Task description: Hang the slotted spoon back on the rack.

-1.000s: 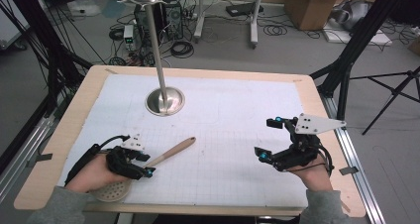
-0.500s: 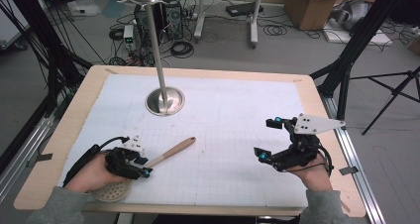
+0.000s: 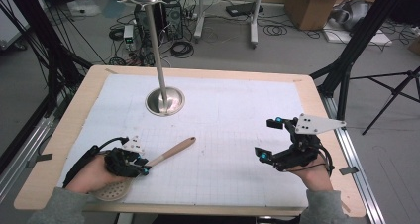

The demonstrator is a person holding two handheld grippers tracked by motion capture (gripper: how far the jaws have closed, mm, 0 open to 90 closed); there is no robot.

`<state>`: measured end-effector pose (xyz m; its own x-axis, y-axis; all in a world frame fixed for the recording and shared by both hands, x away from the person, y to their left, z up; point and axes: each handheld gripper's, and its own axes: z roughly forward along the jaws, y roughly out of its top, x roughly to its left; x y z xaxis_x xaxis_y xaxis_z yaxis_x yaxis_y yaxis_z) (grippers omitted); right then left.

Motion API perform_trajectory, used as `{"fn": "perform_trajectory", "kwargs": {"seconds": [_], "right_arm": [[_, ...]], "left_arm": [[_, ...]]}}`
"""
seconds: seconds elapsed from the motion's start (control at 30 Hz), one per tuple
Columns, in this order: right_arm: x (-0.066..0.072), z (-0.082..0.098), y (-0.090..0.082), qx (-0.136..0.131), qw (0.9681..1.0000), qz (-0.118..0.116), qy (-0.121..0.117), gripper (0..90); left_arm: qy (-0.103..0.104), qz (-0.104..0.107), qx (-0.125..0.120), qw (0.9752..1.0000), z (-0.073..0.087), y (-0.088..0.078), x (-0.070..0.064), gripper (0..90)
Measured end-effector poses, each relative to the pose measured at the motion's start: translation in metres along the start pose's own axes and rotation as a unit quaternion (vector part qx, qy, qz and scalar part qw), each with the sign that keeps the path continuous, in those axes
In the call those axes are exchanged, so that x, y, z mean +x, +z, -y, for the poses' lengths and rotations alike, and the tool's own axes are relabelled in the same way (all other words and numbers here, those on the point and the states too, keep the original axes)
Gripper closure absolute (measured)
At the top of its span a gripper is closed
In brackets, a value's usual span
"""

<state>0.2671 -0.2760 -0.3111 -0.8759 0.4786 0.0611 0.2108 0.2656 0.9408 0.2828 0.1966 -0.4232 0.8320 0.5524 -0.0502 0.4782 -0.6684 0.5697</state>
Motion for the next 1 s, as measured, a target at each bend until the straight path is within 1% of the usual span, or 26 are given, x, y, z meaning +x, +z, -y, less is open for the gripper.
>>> {"fn": "perform_trajectory", "kwargs": {"seconds": [0.1, 0.13, 0.17, 0.2, 0.23, 0.27, 0.33, 0.4, 0.47, 0.5, 0.6, 0.63, 0.7, 0.73, 0.8, 0.83, 1.0], "right_arm": [[0.0, 0.0, 0.0, 0.001, 1.0, 0.0, 0.0, 2.5], [0.0, 0.0, 0.001, 0.001, 1.0, 0.001, -0.001, 2.5], [0.0, 0.0, 0.001, 0.002, 1.0, 0.002, 0.0, 2.5], [0.0, 0.0, 0.001, 0.001, 1.0, 0.004, 0.0, 2.5], [0.0, 0.0, 0.001, -0.001, 1.0, 0.006, 0.004, 2.5], [0.0, 0.0, -0.001, -0.005, 0.9999, 0.009, 0.003, 2.4], [-0.001, 0.0, -0.002, -0.007, 0.9999, 0.009, 0.005, 2.4], [-0.001, 0.0, -0.003, -0.008, 0.9999, 0.01, 0.004, 2.4], [-0.002, 0.0, -0.003, -0.009, 0.9999, 0.01, 0.004, 2.4], [-0.001, 0.0, -0.003, -0.006, 0.9999, 0.009, 0.006, 2.4], [-0.001, 0.0, -0.002, -0.005, 0.9999, 0.009, 0.008, 2.4], [-0.002, 0.0, -0.003, -0.006, 0.9999, 0.01, 0.007, 2.4], [-0.002, 0.0, -0.003, -0.007, 0.9999, 0.01, 0.006, 2.4], [-0.003, 0.0, -0.004, -0.009, 0.9999, 0.011, 0.005, 2.5], [-0.003, 0.001, -0.004, -0.008, 0.9999, 0.01, 0.007, 2.4], [-0.003, 0.001, -0.004, -0.008, 0.9999, 0.01, 0.007, 2.4], [-0.002, 0.001, -0.003, -0.004, 0.9999, 0.008, 0.007, 2.5]], "left_arm": [[0.003, 0.001, 0.0, 1.0, 0.0, 0.0, -0.001, 70.8], [-0.003, 0.005, -0.004, 1.0, 0.0, 0.001, -0.002, 73.3], [-0.004, 0.002, -0.001, 1.0, 0.0, 0.0, -0.002, 75.8], [-0.011, 0.002, 0.0, 0.9999, -0.001, 0.0, -0.002, 76.3], [-0.019, 0.003, -0.001, 0.9998, 0.0, 0.001, -0.002, 76.7], [-0.023, 0.005, -0.004, 0.9997, 0.0, 0.001, 0.0, 77.0], [-0.024, 0.005, -0.004, 0.9997, 0.0, 0.001, 0.0, 77.1], [-0.021, 0.005, -0.002, 0.9998, 0.0, 0.0, 0.0, 77.2], [-0.012, 0.002, -0.001, 0.9999, -0.001, 0.0, -0.002, 77.4], [-0.002, -0.003, -0.003, 1.0, -0.001, 0.0, -0.003, 77.5], [0.008, -0.009, -0.007, 0.9999, -0.003, 0.002, -0.006, 77.7], [0.008, -0.012, -0.007, 0.9999, -0.004, 0.003, -0.007, 77.7], [0.007, -0.008, -0.006, 0.9999, -0.005, 0.002, -0.007, 77.7], [0.004, -0.006, -0.011, 0.9999, -0.005, 0.002, -0.007, 77.7], [0.009, -0.008, -0.009, 0.9999, -0.005, -0.001, -0.005, 77.6], [0.002, -0.008, -0.014, 0.9999, -0.005, -0.002, -0.005, 77.6], [-0.007, -0.013, -0.027, 0.9995, -0.003, -0.01, 0.0, 77.6]]}}
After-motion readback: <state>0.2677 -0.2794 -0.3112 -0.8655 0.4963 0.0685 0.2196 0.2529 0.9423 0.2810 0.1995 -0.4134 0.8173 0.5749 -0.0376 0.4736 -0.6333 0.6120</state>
